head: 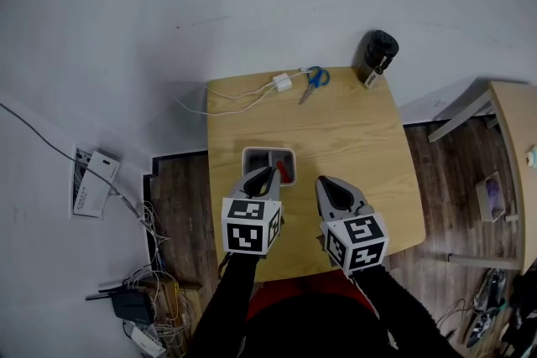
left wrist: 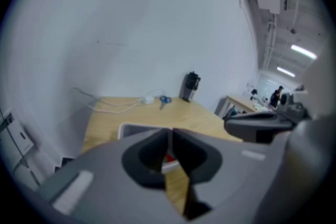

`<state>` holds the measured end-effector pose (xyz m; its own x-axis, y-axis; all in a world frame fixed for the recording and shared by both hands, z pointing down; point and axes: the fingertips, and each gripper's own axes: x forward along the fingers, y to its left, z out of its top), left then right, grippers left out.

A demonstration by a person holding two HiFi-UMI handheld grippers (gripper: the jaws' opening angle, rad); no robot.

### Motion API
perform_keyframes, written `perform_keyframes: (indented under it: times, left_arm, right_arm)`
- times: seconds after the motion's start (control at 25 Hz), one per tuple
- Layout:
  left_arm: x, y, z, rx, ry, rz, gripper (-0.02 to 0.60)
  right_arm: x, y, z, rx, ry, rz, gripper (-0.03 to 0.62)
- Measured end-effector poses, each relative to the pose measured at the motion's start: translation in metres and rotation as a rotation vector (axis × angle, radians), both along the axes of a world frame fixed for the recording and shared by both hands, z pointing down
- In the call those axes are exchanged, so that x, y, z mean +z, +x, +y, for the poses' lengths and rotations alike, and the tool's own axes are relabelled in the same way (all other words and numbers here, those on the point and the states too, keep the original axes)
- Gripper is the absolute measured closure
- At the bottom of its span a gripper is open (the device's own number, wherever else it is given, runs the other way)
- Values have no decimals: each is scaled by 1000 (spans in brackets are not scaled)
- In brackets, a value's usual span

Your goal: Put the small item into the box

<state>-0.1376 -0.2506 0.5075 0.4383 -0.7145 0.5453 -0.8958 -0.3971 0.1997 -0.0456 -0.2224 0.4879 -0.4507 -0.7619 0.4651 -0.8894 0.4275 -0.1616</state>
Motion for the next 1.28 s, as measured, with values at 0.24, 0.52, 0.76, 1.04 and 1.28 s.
perform_keyframes:
  times: [0.24,0.52,0.76,1.04,1.28]
  left_arm:
    - [-18,-5,8,-5,54,29,577]
    - [-40,-9,23,-6,111,61,578]
    - [-57,-20,34,-22,161,77,578]
    - [-75,-30,49,-49,230,96,578]
    - [-92,-40,62,-80,291,111,578]
  right_arm:
    - [-18,-8,5,-24,35,-12,586]
    - [-43,-16,13,-48,91,-32,586]
    - [-60,-18,20,-52,133,-42,586]
    - [-78,-15,28,-54,176,-54,586]
    - [-91,-13,36,-62,207,-67,586]
